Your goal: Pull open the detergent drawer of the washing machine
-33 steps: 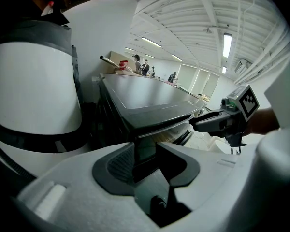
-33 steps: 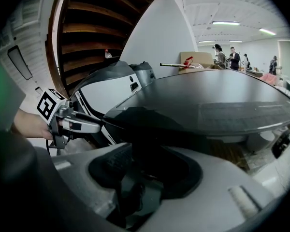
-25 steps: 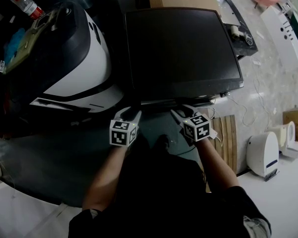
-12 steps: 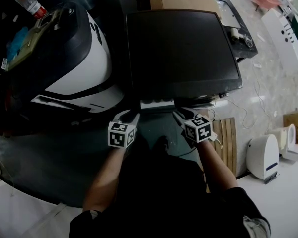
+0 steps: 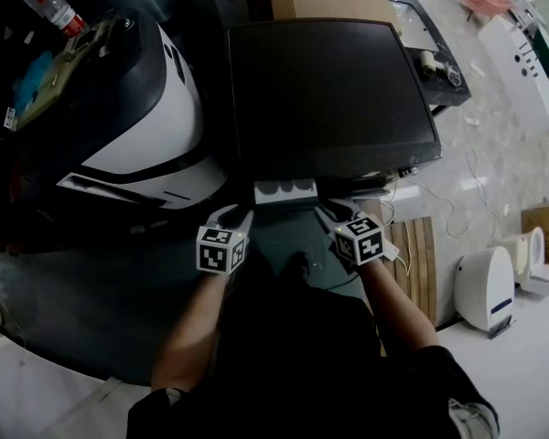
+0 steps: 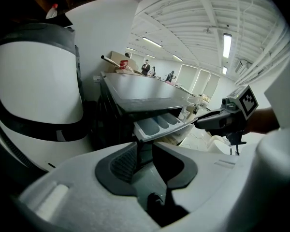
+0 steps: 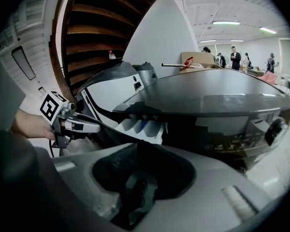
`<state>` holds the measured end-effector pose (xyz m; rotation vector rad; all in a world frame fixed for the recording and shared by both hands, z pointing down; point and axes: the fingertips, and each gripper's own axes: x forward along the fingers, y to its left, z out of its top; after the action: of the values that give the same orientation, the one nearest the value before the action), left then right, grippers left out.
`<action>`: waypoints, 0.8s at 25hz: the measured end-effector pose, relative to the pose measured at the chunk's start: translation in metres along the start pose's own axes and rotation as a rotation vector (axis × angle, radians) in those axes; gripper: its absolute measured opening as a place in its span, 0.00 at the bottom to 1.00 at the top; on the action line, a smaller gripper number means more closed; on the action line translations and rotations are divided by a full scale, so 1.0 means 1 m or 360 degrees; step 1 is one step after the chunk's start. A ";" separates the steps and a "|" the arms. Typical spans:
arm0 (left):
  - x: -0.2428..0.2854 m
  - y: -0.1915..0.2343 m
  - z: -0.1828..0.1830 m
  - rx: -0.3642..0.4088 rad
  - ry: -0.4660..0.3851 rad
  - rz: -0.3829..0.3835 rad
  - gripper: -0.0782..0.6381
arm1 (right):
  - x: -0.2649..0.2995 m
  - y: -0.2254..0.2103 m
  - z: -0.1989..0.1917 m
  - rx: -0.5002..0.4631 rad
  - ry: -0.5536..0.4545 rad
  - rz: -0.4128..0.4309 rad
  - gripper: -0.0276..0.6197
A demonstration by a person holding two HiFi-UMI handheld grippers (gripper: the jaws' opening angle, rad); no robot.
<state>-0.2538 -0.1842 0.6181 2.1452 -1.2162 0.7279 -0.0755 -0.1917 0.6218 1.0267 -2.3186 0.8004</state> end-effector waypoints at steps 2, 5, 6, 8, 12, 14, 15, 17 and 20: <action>-0.003 -0.003 -0.005 -0.0017 -0.0011 0.0017 0.25 | -0.003 0.002 -0.005 0.0001 0.0005 0.0007 0.20; -0.007 -0.007 -0.009 -0.0029 -0.0018 0.0039 0.25 | -0.008 0.007 -0.008 -0.0001 0.0012 0.0019 0.20; -0.008 -0.008 -0.010 -0.0031 -0.0018 0.0043 0.25 | -0.009 0.008 -0.009 -0.0004 0.0011 0.0023 0.20; -0.009 -0.010 -0.013 -0.0033 -0.0014 0.0047 0.25 | -0.011 0.008 -0.012 -0.0016 0.0009 0.0033 0.20; -0.014 -0.015 -0.019 -0.0049 -0.0015 0.0064 0.25 | -0.016 0.012 -0.019 -0.0025 0.0029 0.0057 0.20; -0.016 -0.016 -0.022 -0.0061 -0.0024 0.0074 0.25 | -0.018 0.014 -0.021 -0.0027 0.0031 0.0070 0.20; -0.017 -0.017 -0.023 -0.0067 -0.0029 0.0078 0.25 | -0.019 0.015 -0.022 -0.0030 0.0027 0.0079 0.19; -0.018 -0.019 -0.024 -0.0081 -0.0036 0.0087 0.25 | -0.020 0.015 -0.024 -0.0036 0.0022 0.0097 0.19; -0.021 -0.022 -0.027 -0.0092 -0.0033 0.0090 0.25 | -0.024 0.017 -0.028 -0.0050 0.0051 0.0129 0.19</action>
<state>-0.2481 -0.1438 0.6183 2.0837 -1.2975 0.6872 -0.0691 -0.1519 0.6212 0.9050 -2.3512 0.8026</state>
